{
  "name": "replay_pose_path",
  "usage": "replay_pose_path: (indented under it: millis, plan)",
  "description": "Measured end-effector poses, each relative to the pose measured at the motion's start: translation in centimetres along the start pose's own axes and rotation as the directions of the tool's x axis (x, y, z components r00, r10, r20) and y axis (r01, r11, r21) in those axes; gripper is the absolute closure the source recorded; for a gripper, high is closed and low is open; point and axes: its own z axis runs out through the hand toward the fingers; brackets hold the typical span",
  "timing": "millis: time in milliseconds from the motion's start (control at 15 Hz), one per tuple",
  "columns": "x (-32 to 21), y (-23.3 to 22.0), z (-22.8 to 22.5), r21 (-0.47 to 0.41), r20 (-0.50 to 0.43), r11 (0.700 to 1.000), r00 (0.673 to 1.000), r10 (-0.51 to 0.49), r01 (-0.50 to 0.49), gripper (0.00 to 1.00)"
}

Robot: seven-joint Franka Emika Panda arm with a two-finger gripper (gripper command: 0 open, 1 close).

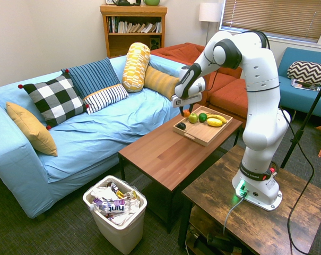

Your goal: Put the tangerine in the tray

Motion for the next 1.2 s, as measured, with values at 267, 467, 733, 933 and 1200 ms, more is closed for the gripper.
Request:
replay_pose_path:
  millis: [267, 467, 733, 933, 1200]
  plan:
    - [4.7, 3.4, 5.7, -0.052, 0.025, 0.996, 0.997, 0.069, -0.068, 1.00]
    - [4.8, 3.9, 9.4, -0.078, 0.052, 0.994, 0.996, 0.078, -0.074, 1.00]
    - [3.6, 4.0, 12.0, -0.089, 0.090, 0.994, 0.993, 0.077, -0.069, 1.00]
    - [3.3, 4.1, 13.0, -0.092, 0.107, 0.993, 0.991, 0.077, -0.068, 1.00]
    - [3.1, 4.2, 13.5, -0.092, 0.116, 0.993, 0.990, 0.082, -0.071, 0.00]
